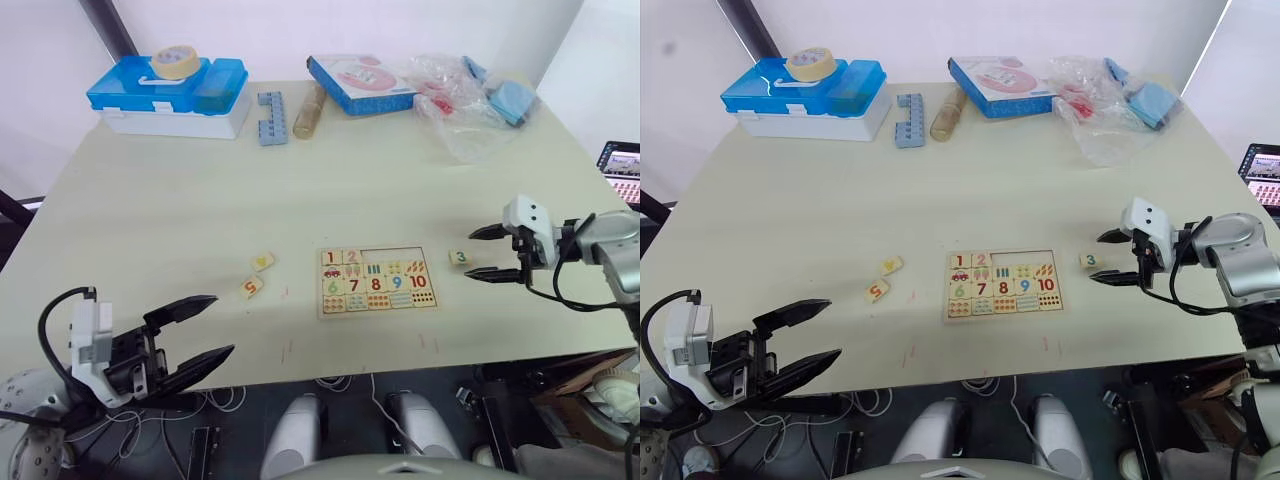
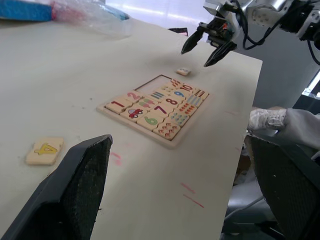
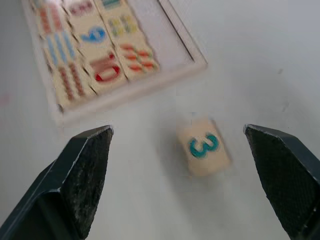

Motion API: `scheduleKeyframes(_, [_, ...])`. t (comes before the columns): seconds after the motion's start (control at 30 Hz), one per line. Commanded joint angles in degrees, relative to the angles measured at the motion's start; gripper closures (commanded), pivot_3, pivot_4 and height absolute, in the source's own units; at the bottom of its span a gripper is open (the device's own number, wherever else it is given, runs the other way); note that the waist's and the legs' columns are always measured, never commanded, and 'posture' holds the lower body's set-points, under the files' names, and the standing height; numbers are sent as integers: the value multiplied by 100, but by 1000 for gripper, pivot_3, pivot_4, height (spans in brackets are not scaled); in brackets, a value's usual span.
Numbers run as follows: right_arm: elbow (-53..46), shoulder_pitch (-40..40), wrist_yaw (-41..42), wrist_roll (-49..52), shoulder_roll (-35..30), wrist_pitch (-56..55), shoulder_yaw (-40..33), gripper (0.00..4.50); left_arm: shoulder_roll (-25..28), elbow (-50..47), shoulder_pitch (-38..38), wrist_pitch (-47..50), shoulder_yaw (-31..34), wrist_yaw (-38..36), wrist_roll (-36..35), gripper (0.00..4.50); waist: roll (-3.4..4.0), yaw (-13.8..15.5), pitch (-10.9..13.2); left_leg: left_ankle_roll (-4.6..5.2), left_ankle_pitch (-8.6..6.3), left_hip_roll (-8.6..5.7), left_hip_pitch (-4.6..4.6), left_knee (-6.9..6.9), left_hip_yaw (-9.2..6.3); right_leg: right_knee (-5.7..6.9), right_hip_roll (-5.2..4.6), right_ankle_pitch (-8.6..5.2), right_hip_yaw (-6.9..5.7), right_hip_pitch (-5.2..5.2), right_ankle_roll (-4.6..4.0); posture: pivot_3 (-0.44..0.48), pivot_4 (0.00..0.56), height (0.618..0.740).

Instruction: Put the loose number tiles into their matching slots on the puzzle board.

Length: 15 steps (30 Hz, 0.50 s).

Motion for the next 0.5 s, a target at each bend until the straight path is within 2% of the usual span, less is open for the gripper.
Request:
scheduleKeyframes(0.03, [1304,-599,384,-374,224,-1179,121,116,60,-195,3,4,107,9,-155,0,1,-17,1,0,0,0,-1,-2,0,0,0,1,1,-1,-2,0,150,740])
scheduleKeyframes(0.17, [2341,-993,418,-667,526,-1883,161,116,55,-237,-59,29,110,14,-262,0,1,-20,1,-1,0,-3,-2,-4,0,-1,-3,2,2,-1,-5,0,150,740])
scheduleKeyframes(0.3, [2845,-1123,354,-810,685,-2225,97,116,52,-298,-74,66,126,58,-341,0,2,-18,2,-1,0,-4,-3,-4,-1,-2,-6,2,2,0,-6,0,150,740])
scheduleKeyframes(0.33, [2937,-1133,333,-830,701,-2284,77,614,57,-319,-63,79,135,60,-361,0,2,-22,2,-1,0,-4,-1,-4,0,-1,-7,3,3,0,-6,0,150,740])
scheduleKeyframes(0.37, [3009,-1140,322,-843,708,-2332,64,876,61,-335,-53,90,142,60,-375,0,1,-22,2,-1,0,-4,0,-4,1,-1,-7,3,5,0,-6,0,150,740])
scheduleKeyframes(0.47, [3117,-1127,282,-883,700,-2459,19,2324,70,-359,-58,117,148,70,-392,0,1,-22,1,-1,0,-4,4,-4,1,0,-8,4,6,3,-7,0,150,740])
scheduleKeyframes(0.5, [3131,-1117,283,-890,699,-2492,2,2324,74,-365,-64,122,142,76,-394,0,1,-22,1,0,0,-5,4,-4,1,1,-8,4,6,2,-8,0,150,740])
